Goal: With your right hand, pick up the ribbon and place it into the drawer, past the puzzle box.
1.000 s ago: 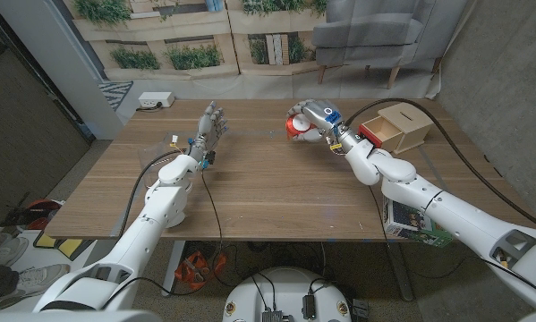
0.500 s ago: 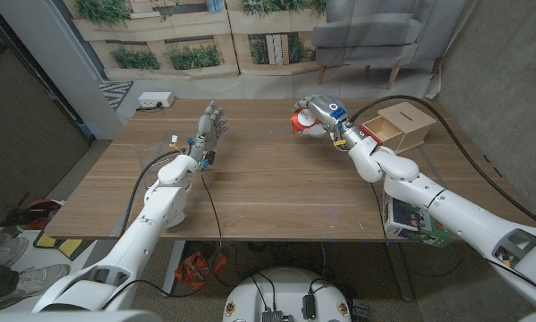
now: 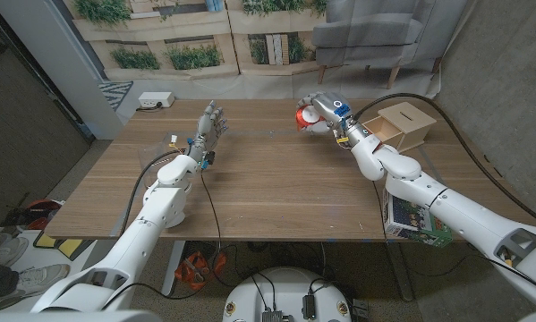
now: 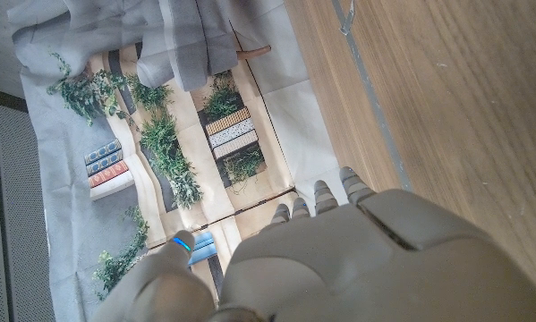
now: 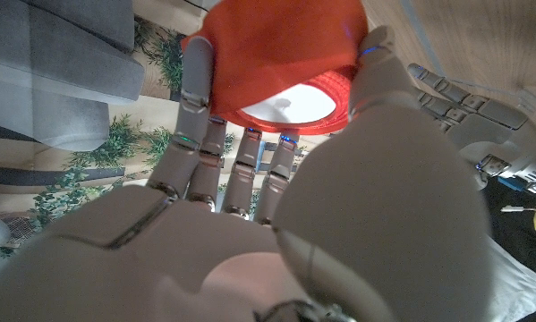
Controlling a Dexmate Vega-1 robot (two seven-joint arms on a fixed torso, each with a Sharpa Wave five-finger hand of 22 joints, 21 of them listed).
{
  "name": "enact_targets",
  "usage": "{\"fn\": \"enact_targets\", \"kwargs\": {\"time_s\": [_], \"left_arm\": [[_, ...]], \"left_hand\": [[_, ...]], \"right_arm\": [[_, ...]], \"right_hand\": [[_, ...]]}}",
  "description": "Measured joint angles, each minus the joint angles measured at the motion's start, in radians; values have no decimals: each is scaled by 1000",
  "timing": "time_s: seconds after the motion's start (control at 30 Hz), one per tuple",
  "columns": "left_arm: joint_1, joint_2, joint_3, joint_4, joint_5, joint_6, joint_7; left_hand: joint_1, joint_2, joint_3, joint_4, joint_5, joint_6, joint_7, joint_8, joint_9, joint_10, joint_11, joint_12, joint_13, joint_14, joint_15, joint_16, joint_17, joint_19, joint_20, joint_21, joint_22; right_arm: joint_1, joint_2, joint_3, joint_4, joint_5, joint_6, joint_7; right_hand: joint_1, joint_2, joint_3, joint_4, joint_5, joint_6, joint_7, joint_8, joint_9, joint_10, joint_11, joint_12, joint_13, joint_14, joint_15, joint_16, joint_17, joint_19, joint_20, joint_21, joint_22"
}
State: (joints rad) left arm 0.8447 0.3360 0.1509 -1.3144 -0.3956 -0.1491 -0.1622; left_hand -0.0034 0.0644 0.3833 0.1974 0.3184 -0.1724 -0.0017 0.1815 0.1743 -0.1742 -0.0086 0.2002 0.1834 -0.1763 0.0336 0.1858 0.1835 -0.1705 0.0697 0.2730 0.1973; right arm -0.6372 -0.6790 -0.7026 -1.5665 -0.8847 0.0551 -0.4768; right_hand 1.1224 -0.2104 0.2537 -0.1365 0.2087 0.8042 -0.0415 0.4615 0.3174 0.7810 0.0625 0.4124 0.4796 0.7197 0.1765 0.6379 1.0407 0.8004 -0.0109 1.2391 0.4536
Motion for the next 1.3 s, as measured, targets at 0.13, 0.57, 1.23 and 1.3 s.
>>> {"fn": "enact_targets", "kwargs": {"time_s": [0.13,0.57,1.23,1.3], "left_arm": [[3,2,1,-7,-1,2,4],[12,7,4,-23,-3,4,13],[3,12,9,-31,-7,18,12],[1,12,9,-31,-7,18,12]], "left_hand": [[0,0,0,0,0,0,0,0,0,0,0,0,0,0,0,0,0,0,0,0,0],[0,0,0,0,0,0,0,0,0,0,0,0,0,0,0,0,0,0,0,0,0],[0,0,0,0,0,0,0,0,0,0,0,0,0,0,0,0,0,0,0,0,0],[0,0,0,0,0,0,0,0,0,0,0,0,0,0,0,0,0,0,0,0,0]], "right_arm": [[2,-2,2,0,0,-10,0],[6,-13,10,5,0,-36,-1],[7,-26,24,7,12,-68,-1],[7,-27,25,8,15,-81,0]], "right_hand": [[0,0,-4,4,0,0,0,-2,1,0,0,0,1,0,0,-2,4,0,0,1,0],[0,0,-4,4,8,4,-3,-7,6,0,0,0,6,0,0,-11,13,-4,4,11,-9],[0,0,-6,3,8,27,-2,-10,5,12,12,0,12,0,0,-14,25,-9,9,27,-23],[0,0,-6,3,8,27,-2,-10,5,12,12,0,12,0,0,-17,27,-9,9,27,-24]]}}
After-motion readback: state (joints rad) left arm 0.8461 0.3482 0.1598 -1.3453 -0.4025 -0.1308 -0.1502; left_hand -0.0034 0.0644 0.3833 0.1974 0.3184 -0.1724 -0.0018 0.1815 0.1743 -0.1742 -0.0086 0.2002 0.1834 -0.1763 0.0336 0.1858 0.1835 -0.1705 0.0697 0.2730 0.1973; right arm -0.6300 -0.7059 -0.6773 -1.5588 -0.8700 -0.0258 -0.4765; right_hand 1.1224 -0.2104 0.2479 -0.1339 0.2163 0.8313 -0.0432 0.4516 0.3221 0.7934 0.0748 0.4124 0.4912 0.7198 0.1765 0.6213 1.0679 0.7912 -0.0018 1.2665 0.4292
